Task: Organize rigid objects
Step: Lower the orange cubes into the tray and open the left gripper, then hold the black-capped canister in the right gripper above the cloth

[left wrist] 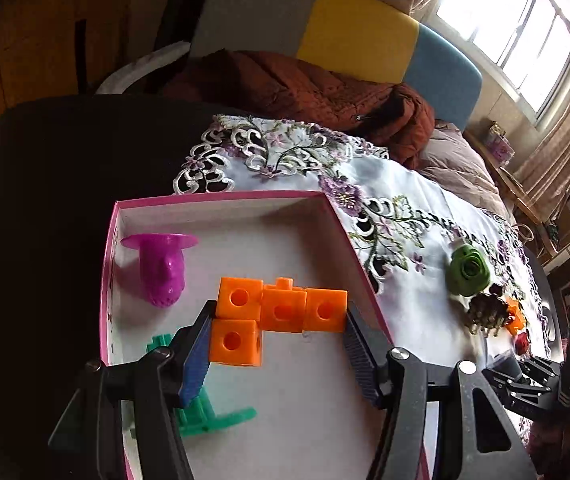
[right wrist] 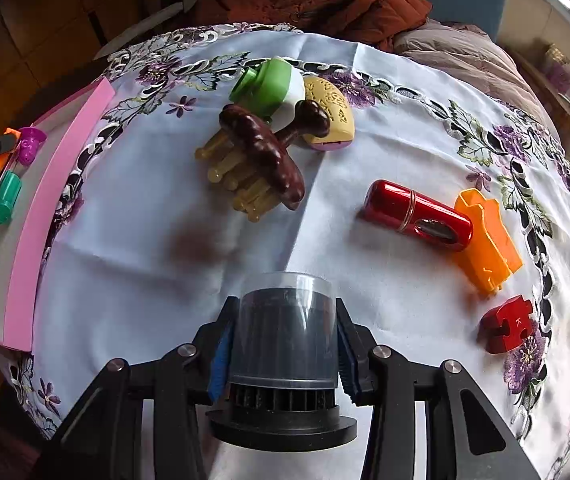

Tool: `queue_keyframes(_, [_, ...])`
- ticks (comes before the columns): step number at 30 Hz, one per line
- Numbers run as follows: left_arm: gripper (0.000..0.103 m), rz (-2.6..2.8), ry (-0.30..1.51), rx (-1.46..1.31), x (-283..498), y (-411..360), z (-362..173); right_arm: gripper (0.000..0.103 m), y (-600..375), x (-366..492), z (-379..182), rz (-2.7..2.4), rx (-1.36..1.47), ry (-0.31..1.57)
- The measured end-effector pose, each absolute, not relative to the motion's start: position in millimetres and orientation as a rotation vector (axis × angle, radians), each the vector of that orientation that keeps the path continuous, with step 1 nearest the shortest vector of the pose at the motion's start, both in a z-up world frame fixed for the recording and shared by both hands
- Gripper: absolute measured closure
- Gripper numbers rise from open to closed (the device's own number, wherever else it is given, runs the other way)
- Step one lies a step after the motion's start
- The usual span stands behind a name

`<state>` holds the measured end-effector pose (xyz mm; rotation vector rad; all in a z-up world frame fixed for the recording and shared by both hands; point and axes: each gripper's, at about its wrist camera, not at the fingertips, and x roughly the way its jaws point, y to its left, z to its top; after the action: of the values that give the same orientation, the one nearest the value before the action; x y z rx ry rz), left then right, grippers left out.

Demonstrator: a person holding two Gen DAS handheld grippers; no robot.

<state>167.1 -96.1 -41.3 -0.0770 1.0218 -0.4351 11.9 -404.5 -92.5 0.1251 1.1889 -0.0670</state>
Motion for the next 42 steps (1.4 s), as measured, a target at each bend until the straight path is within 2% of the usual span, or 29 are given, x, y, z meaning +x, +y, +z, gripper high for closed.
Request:
queue_keyframes(10, [0.041,-0.372,1.072,-0.019,200.4,-99.8,-69.0,0.058,-404.1,12.2,-92.1,-0.063,0.115,1.185])
queue_keyframes(14, [0.029,-0.385,1.037,-0.005,190.6,-97.8,-61.1,0.058,-404.9,12.7,-92.2,-0.062,0.119,1.185])
queue_keyframes(29, [0.029,-0.303,0.925,0.028,89.6,-75.0,-25.9,0.059,-401.1,12.8,-91.8,-0.065,0.075,1.177])
queue_keyframes(42, [0.029,-0.284,0.929,0.029,57.8,-61.4,-26.8,0.059,-403.0,12.3,-92.6,-0.059,0.094,1.176])
